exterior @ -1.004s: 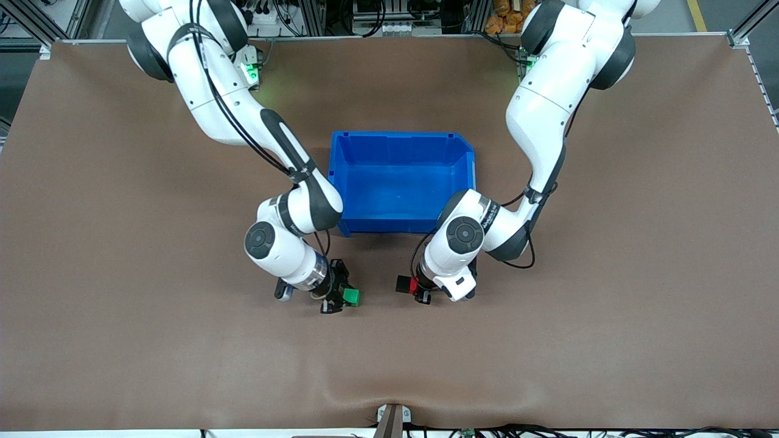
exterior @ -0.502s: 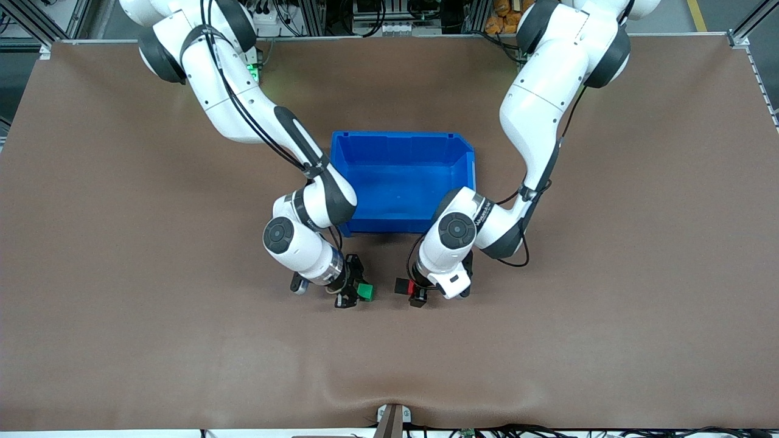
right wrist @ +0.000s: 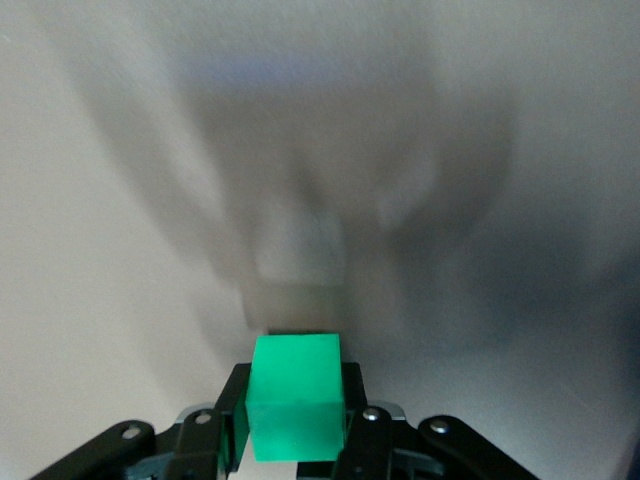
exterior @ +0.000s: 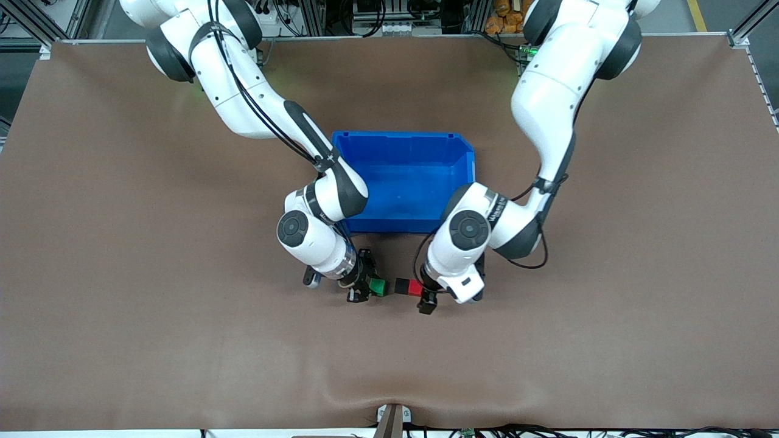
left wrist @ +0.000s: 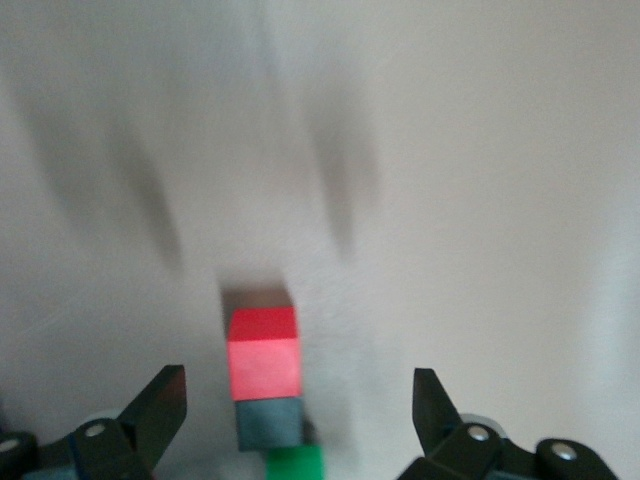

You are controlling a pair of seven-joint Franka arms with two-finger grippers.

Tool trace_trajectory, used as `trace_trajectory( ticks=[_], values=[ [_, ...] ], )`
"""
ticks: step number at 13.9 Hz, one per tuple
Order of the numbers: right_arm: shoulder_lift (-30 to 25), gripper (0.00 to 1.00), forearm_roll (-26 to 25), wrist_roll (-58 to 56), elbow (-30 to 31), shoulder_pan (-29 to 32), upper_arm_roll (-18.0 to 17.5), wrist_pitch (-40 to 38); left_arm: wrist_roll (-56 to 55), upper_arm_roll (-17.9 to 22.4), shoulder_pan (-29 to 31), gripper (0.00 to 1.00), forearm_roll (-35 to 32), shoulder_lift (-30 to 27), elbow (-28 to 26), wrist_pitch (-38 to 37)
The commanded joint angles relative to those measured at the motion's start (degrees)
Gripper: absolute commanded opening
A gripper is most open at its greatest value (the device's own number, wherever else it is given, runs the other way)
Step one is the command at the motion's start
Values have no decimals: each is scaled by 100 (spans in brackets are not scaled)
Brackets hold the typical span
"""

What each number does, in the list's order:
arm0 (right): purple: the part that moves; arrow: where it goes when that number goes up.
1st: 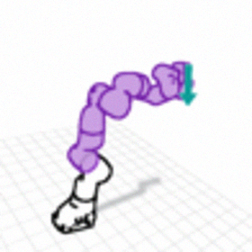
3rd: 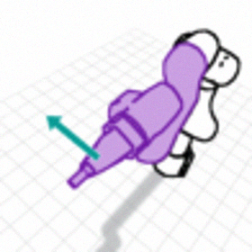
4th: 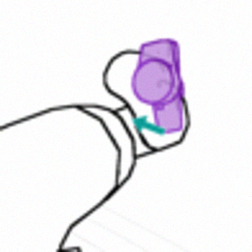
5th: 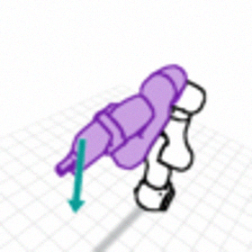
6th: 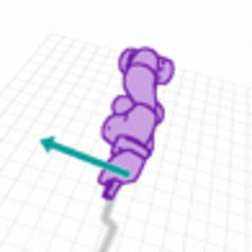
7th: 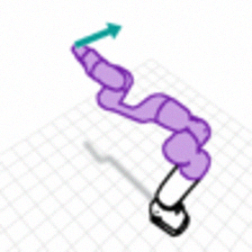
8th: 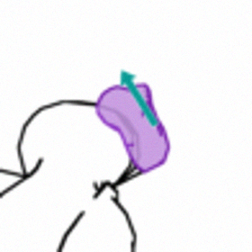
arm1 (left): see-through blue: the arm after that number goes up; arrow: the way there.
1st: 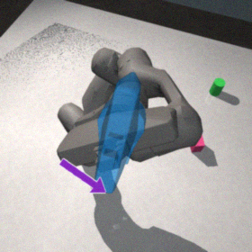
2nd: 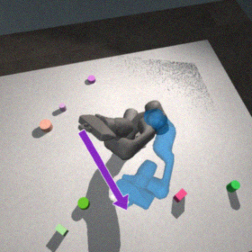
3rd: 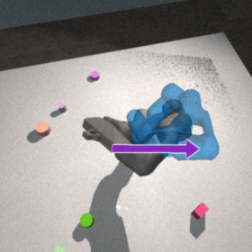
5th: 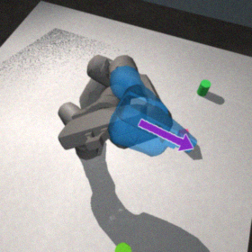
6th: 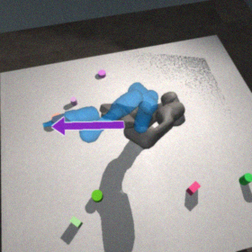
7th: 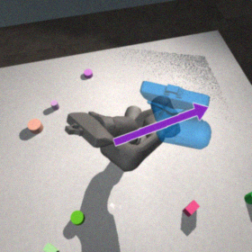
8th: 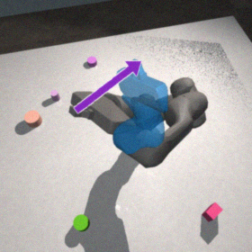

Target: Attach green and red cubes to black cube

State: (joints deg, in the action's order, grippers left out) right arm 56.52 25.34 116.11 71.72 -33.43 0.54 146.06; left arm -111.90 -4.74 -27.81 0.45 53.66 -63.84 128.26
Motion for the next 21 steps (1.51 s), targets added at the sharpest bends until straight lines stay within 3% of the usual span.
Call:
trace_trajectory(
  ticks=[1,5,8,9,10,16,21],
  values=[
    [306,0,41,263,-422,-172,86,1,116,-27,432,100,95,-486,-111,-240],
    [412,0,24,237,-422,-242,86,247,983,-62,1057,100,95,-804,-216,-652],
    [403,54,-12,192,-413,-225,95,239,1871,-54,1426,100,86,-1067,-322,-1004],
    [403,80,-29,158,-413,-199,104,239,2239,-62,1593,100,86,-1233,-357,-1136],
    [395,100,-143,70,-404,-190,104,230,2634,-62,1751,100,95,-1400,-435,-1241],
    [105,100,-758,26,-404,117,95,142,4526,-45,2113,100,25,-2525,-1524,-1366],
    [-185,100,-873,-720,-413,635,77,-815,5370,-54,2069,100,-167,-3518,-2456,-1365]
  ],
)
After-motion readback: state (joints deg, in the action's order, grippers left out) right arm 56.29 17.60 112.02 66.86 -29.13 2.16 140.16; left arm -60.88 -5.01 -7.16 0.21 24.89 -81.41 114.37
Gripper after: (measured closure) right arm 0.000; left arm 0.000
